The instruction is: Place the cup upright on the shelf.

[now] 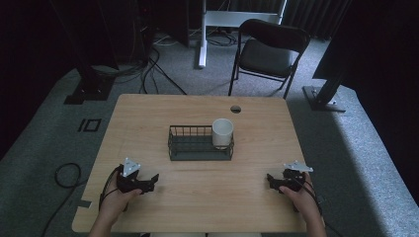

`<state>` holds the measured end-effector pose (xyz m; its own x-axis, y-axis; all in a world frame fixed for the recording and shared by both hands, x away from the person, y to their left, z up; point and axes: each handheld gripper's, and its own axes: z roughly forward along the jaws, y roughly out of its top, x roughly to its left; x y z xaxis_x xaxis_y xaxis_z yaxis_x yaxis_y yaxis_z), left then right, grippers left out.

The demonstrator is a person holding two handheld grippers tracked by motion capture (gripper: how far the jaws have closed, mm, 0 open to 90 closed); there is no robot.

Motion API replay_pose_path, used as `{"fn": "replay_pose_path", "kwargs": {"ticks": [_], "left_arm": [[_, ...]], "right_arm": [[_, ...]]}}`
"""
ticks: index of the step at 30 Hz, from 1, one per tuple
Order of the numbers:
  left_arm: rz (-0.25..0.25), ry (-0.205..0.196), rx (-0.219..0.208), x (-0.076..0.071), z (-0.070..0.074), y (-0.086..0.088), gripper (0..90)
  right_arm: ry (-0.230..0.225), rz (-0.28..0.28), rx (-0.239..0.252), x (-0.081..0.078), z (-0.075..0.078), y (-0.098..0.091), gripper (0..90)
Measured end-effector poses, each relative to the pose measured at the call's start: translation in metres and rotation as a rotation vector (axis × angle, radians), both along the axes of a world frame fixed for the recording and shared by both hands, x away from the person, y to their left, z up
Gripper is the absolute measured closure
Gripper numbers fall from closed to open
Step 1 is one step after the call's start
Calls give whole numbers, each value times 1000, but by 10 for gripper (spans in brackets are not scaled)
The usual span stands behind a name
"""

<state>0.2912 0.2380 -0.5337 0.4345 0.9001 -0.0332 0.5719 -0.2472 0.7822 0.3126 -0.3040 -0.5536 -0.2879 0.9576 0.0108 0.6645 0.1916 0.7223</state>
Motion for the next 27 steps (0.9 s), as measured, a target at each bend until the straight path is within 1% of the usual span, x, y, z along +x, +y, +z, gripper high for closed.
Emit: {"fn": "replay_pose_path", "kwargs": {"ticks": [3,5,8,9,10,12,13,14,15,17,18,19,20,21,22,24,25,26,27], "left_arm": [[11,6,0,-2,-1,2,65],[30,24,9,-4,-4,6,65],[64,35,18,-6,-8,12,65],[64,35,18,-6,-8,12,65],[74,43,37,-8,-10,17,65],[96,47,33,-10,-12,22,65],[96,47,33,-10,-12,22,65],[112,59,40,-11,-14,27,65],[112,59,40,-11,-14,27,65],[135,69,59,-13,-15,31,65],[147,79,61,-13,-15,33,65],[171,82,66,-14,-16,37,65],[183,88,74,-14,-16,39,65],[194,96,88,-14,-16,41,65],[205,102,88,-14,-17,42,65],[233,107,74,-14,-17,45,65],[233,107,74,-14,-17,45,65],[241,109,85,-14,-17,46,65],[254,110,82,-14,-17,47,65]], "right_arm": [[0,0,0,0,0,0,105],[0,0,0,0,0,0,105],[0,0,0,0,0,0,105],[0,0,0,0,0,0,105],[0,0,0,0,0,0,105],[0,0,0,0,0,0,105],[0,0,0,0,0,0,105],[0,0,0,0,0,0,105],[0,0,0,0,0,0,105],[0,0,0,0,0,0,105],[0,0,0,0,0,0,105],[1,0,0,0,0,0,105],[1,0,0,0,0,0,105],[1,0,0,0,0,0,105],[1,0,0,0,0,0,105],[0,0,0,0,0,0,105],[0,0,0,0,0,0,105],[0,0,0,0,0,0,105],[0,0,0,0,0,0,105]]}}
